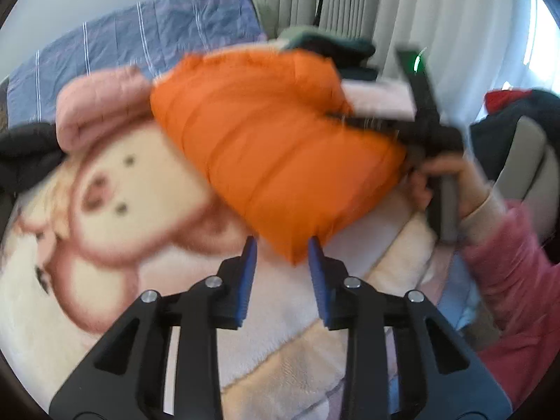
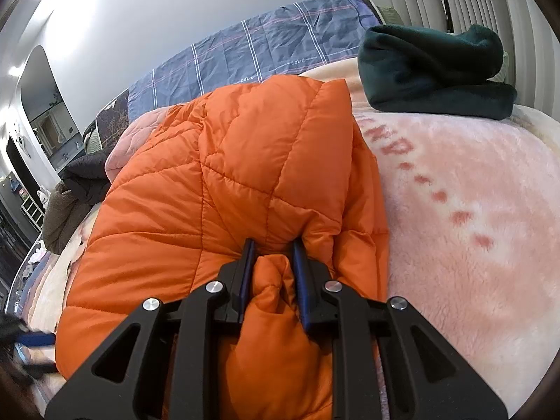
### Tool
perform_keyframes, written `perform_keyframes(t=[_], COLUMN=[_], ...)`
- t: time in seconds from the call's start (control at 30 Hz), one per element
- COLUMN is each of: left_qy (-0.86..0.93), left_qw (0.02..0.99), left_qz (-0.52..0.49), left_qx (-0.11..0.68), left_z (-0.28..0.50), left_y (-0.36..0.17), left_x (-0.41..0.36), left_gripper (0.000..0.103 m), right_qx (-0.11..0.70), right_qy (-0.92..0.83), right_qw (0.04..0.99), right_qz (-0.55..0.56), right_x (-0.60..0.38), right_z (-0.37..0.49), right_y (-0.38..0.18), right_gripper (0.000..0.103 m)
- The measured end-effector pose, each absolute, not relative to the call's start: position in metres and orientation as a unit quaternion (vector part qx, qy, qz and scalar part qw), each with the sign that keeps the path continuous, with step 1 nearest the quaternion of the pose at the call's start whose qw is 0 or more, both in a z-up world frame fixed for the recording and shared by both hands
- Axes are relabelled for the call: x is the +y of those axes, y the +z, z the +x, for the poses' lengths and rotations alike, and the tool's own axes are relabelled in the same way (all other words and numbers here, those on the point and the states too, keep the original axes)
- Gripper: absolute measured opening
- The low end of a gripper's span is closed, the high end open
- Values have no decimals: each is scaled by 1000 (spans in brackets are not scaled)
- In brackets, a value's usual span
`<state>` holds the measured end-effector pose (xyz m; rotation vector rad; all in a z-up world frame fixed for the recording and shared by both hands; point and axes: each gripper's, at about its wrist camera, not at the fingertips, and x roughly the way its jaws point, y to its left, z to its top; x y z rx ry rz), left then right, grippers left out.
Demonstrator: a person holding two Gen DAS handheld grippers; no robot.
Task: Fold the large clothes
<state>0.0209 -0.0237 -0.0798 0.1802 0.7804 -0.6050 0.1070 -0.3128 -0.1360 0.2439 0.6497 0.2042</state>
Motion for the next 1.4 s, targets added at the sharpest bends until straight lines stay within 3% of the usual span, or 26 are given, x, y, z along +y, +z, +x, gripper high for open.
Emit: perform_keyframes(t=[0.13,0.27,0.4,0.53,0.63,0.9,1.0,1.1,1.27,1.4], left_qy=[-295,-303,-299,-305,-300,-340,-329,-268,-232,-245], left_qw=[897,859,864,863,885,879,866,853,861,862], left_qz=[62,69,100,84,105,78,113,193,246,228], left_qx=[324,406,393,395,340,325,359,404,379,381], left_z=[55,89,83,96,107,211,254,296,284,287], left_y=[-59,-116,-129,-108,-73,-33,-57,-123,-138,-137], left_x=[-28,-55,-55,-50,-60,-131,-172,-203,-214,-205], left_gripper=[31,34,34,34,34,36,40,45,45,44], right_qx=[318,317,317,314,313,314,314,309,312,312], right_qy=[100,105,101,103,103,104,105,108,108,103], right_qw=[935,935,937,937,937,936,936,936,935,937], right_qz=[120,122,109,116,117,119,120,128,130,117], right_x=[-313,-313,-310,-311,-311,-312,-311,-312,-312,-307], right_z=[107,106,107,106,105,105,103,102,102,100], right_y=[-136,-136,-136,-136,-136,-136,-136,-135,-136,-135], right_gripper=[21,21,21,21,21,21,21,21,21,21])
